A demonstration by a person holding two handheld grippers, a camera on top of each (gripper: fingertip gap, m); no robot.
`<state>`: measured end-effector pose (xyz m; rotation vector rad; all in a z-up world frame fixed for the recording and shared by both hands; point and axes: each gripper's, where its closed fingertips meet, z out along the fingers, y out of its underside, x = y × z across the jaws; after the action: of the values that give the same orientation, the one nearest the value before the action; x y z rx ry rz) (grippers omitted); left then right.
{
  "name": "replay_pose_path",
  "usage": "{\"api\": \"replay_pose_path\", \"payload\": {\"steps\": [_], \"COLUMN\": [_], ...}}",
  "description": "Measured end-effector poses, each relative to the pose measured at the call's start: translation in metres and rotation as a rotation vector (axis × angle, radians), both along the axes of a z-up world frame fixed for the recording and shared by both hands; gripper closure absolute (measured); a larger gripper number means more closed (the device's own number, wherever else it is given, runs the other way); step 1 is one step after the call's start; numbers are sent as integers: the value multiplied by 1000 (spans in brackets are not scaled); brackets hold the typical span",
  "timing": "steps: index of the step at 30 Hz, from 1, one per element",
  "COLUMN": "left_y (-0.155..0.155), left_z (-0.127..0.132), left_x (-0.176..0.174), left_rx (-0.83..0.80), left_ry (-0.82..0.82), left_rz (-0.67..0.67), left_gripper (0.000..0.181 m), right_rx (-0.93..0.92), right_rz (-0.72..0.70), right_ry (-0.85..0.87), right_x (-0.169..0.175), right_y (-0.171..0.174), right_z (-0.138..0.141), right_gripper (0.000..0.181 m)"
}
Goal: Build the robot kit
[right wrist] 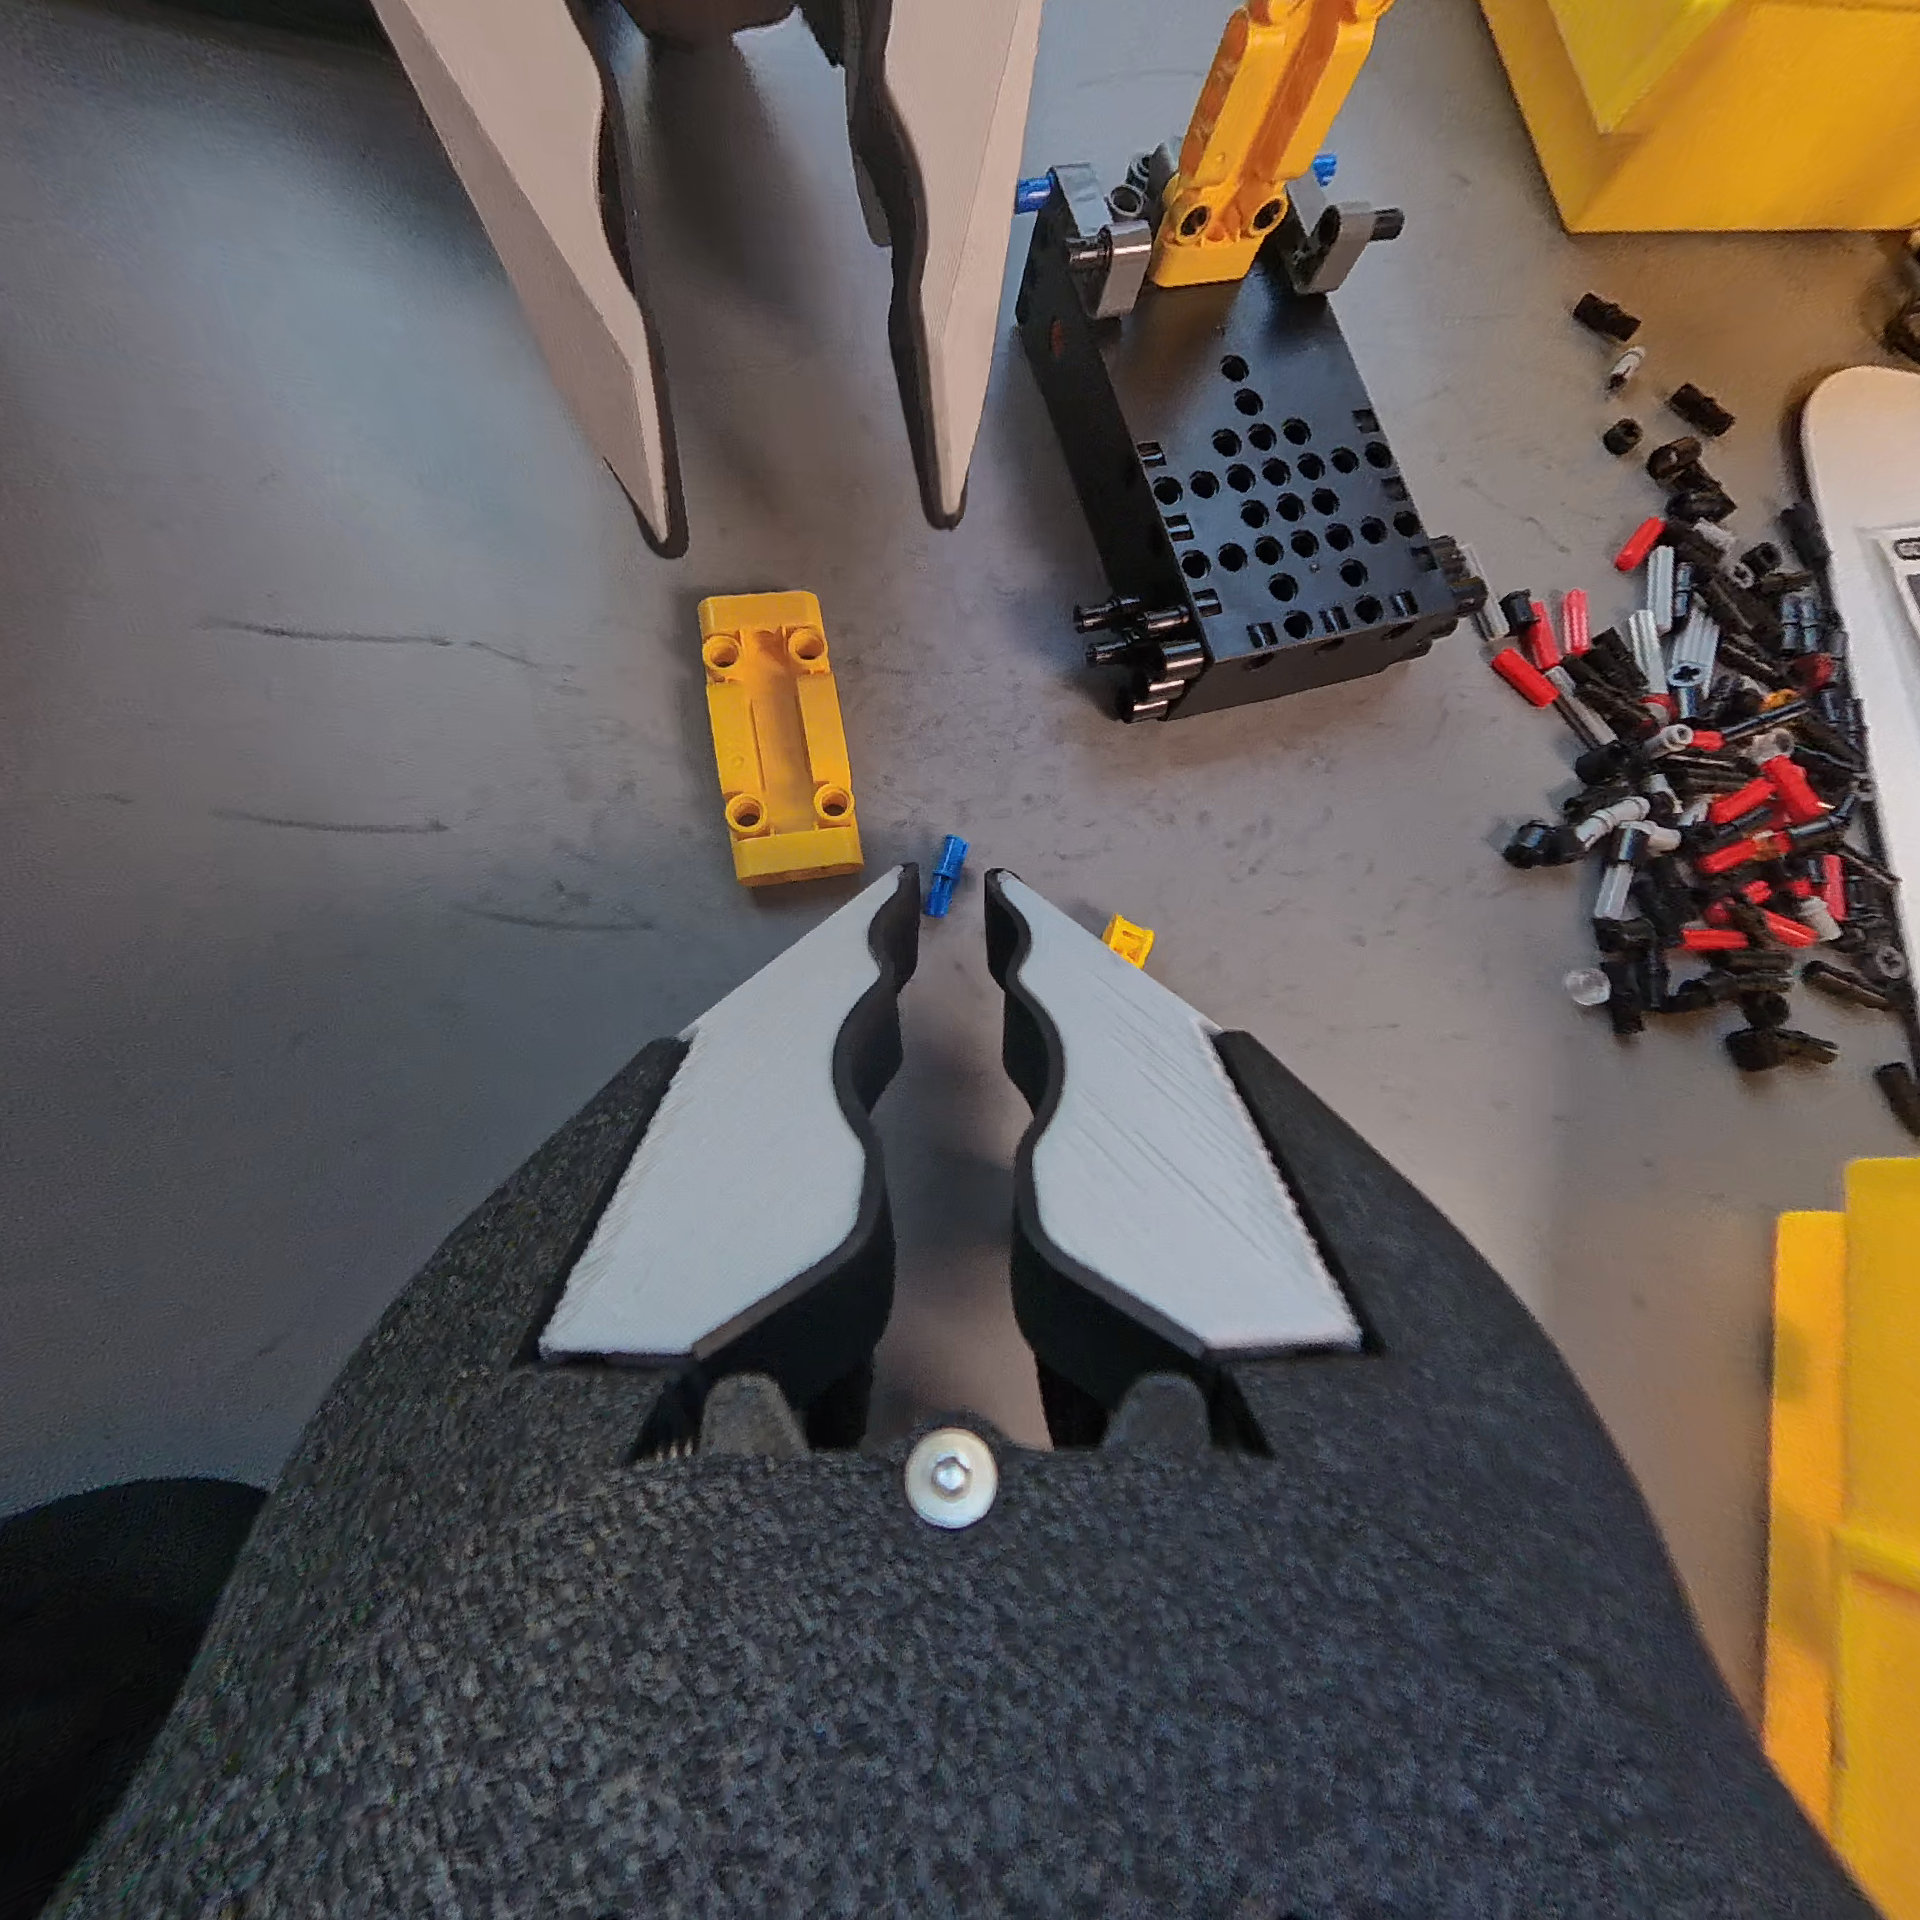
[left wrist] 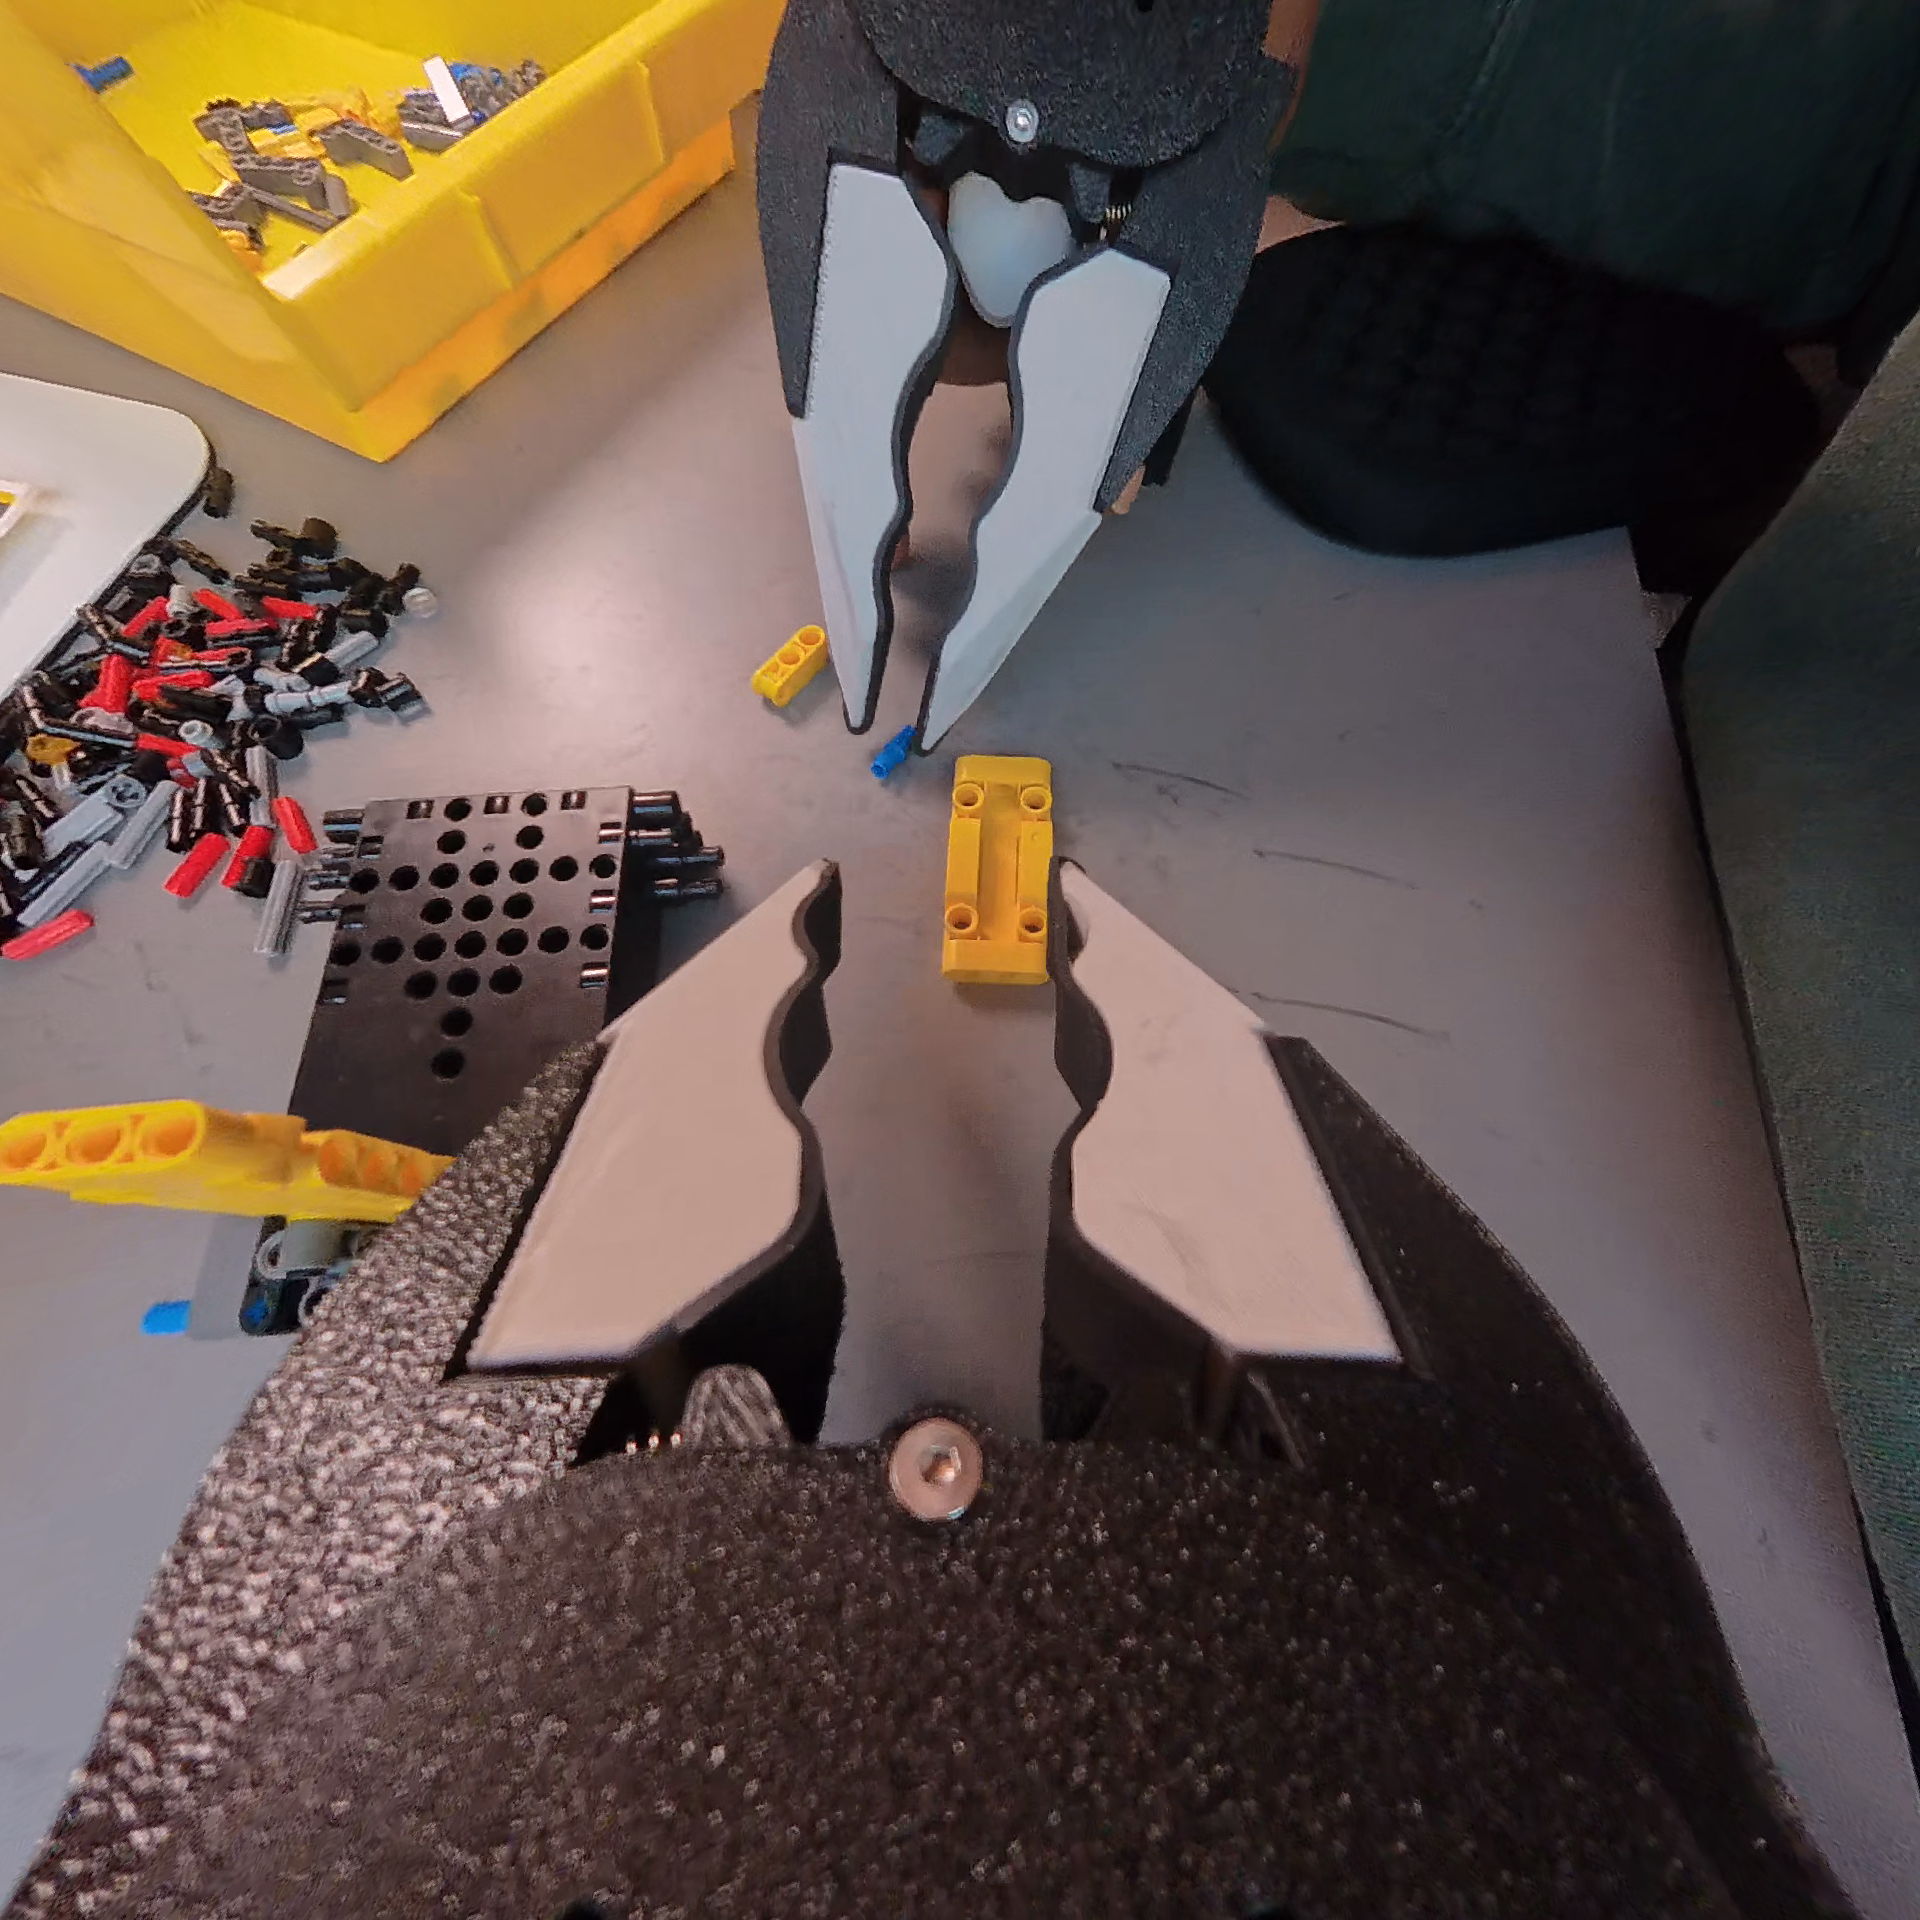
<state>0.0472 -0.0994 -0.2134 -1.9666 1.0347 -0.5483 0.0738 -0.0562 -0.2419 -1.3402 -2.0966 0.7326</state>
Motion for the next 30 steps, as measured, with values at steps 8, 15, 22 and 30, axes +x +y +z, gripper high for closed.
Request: {"api": "replay_pose_path", "payload": {"steps": [8, 15, 22, 30], "left_y": [7, 5, 6, 1], "left_z": [5, 17, 37, 39], "left_x": [-6, -5, -8, -4], "left_rx": [22, 31, -4, -13], "left_ry": [-25, -108, -285, -310], "left_rz": [65, 62, 79, 46], "left_gripper": [141, 147, 157, 173], "right_rx": [36, 21, 7, 29], "right_rz": [22, 57, 121, 148], "right_ry": [-6, 204, 393, 455], "right_x": [-5, -21, -34, -38], "right_y": [-4, -14, -36, -47], "right_z": [-2, 26, 55, 63], "right_gripper": [177, 178, 178, 178]}}
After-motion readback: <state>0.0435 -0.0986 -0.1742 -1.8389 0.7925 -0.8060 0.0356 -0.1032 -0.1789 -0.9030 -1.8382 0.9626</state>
